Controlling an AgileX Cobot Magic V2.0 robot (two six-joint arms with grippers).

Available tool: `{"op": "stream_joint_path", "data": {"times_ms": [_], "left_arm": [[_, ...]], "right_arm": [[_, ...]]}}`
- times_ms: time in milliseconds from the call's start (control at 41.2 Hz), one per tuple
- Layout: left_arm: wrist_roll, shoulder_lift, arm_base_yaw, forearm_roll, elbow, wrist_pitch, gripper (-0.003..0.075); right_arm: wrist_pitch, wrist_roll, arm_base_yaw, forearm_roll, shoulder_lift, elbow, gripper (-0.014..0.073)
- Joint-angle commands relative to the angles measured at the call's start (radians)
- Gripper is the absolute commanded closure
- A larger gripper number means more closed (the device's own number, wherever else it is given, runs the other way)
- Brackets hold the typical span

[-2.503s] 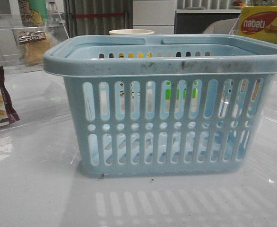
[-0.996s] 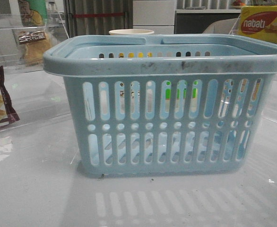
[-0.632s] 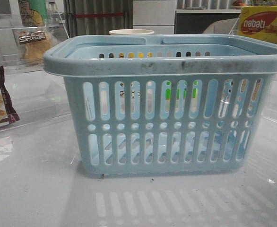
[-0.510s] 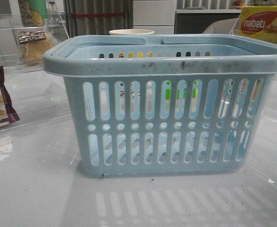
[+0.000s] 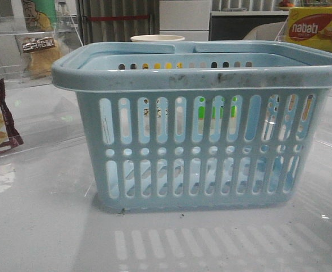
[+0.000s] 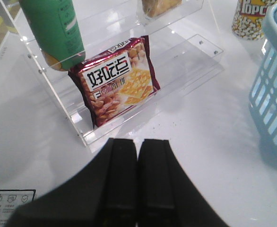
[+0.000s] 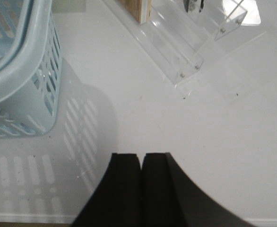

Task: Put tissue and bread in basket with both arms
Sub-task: 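Grasp the white tissue pack on the shelf with the right gripper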

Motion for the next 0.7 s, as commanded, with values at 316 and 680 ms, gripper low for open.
{"op": "stream_joint_path", "data": {"times_ms": [316,680], "left_arm": [[0.025,0.064,0.001,-0.015,-0.03,-0.074,0.0251],[0.038,0.068,-0.197,-0.04,-0.03,-0.094,0.0268]], "right_arm": [[-0.089,-0.011,-0.002,-0.011,0.14,-0.028,0.0085],[-0.178,0.013,-0.098,-0.025,0.371,-0.144,0.0085]]}}
